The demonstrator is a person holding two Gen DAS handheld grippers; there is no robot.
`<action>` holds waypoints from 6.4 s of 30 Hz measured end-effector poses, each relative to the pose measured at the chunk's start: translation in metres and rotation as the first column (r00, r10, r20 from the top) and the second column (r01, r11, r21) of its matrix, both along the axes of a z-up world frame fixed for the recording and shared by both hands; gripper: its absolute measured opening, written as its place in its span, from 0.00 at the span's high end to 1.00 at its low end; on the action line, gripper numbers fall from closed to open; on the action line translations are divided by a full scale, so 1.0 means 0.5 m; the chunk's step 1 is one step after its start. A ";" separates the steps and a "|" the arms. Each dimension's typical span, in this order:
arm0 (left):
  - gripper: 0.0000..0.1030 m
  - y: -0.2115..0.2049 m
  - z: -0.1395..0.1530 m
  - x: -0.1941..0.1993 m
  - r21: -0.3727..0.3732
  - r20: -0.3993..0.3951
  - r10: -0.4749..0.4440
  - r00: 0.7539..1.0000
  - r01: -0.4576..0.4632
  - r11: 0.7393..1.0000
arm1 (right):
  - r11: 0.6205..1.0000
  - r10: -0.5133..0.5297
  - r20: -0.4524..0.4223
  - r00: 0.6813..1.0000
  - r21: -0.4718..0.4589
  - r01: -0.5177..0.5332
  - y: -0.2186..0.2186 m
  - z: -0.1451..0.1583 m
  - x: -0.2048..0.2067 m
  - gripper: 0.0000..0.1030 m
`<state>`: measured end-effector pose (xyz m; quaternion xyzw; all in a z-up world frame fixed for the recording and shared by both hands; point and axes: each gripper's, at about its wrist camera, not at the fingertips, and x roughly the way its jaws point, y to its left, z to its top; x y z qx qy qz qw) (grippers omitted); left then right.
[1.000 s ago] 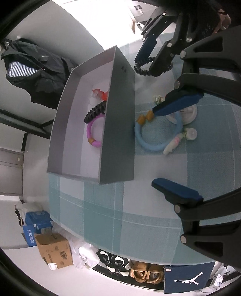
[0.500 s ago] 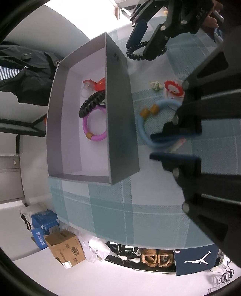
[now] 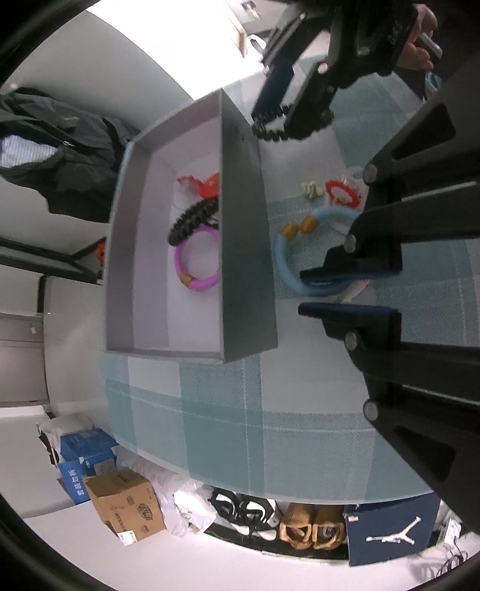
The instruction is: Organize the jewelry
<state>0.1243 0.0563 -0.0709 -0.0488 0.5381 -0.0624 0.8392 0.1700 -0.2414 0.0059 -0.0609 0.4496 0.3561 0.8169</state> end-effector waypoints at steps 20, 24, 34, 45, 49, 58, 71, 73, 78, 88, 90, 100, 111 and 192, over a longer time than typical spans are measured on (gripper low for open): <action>0.97 0.031 0.116 -0.035 -0.105 0.201 0.063 0.978 -0.042 0.994 | 0.962 -0.093 0.015 0.996 0.260 0.086 -0.007 0.113 -0.005 0.58; 0.97 0.036 0.136 -0.024 -0.113 0.218 0.076 0.973 -0.052 0.992 | 0.954 -0.112 0.019 0.993 0.281 0.103 0.003 0.143 0.015 0.58; 0.97 0.034 0.133 0.053 -0.148 0.195 0.084 0.977 -0.056 0.987 | 0.972 -0.062 0.042 0.997 0.230 0.051 0.046 0.175 0.088 0.58; 0.97 0.027 0.080 0.098 -0.174 0.138 0.054 0.989 -0.030 0.984 | 0.980 -0.062 -0.026 0.998 0.186 0.066 0.053 0.106 0.151 0.58; 0.97 0.025 0.070 0.110 -0.165 0.117 0.049 0.992 -0.030 0.986 | 0.986 -0.043 -0.051 0.998 0.157 0.051 0.066 0.091 0.157 0.58; 0.97 0.025 0.052 0.125 -0.165 0.085 0.039 0.996 -0.025 0.986 | 0.991 -0.024 -0.053 0.998 0.133 0.031 0.075 0.079 0.162 0.57; 0.83 0.024 0.050 0.123 -0.219 0.072 0.001 0.997 0.015 0.976 | 0.979 -0.057 -0.039 0.998 0.192 0.064 0.052 0.092 0.162 0.32; 0.63 0.032 0.053 0.119 -0.219 0.082 0.023 0.996 -0.004 0.976 | 0.969 -0.078 -0.029 0.997 0.232 0.083 0.033 0.103 0.164 0.29; 0.52 0.055 0.068 0.103 -0.267 0.125 0.068 0.990 -0.032 0.963 | 0.955 -0.131 -0.022 0.991 0.264 0.132 0.002 0.113 0.172 0.29; 0.52 0.055 0.073 0.096 -0.184 0.170 0.091 0.981 -0.059 0.981 | 0.963 -0.112 -0.001 0.994 0.245 0.109 0.010 0.115 0.167 0.28; 0.52 0.057 0.078 0.091 -0.181 0.183 0.093 0.979 -0.059 0.982 | 0.968 -0.110 0.010 0.994 0.227 0.105 0.015 0.113 0.166 0.28; 0.51 0.054 0.088 0.055 -0.092 0.247 0.100 0.964 -0.079 0.993 | 0.977 -0.073 0.058 0.996 0.206 0.060 0.017 0.120 0.129 0.20; 0.51 0.054 0.065 -0.024 -0.046 0.216 0.142 0.966 -0.135 0.990 | 0.988 -0.058 0.086 0.995 0.145 0.045 -0.006 0.105 0.012 0.13; 0.94 0.100 0.038 -0.085 -0.108 0.179 0.130 0.975 -0.112 0.988 | 0.992 -0.125 -0.118 0.985 0.020 0.128 0.061 -0.032 -0.093 0.36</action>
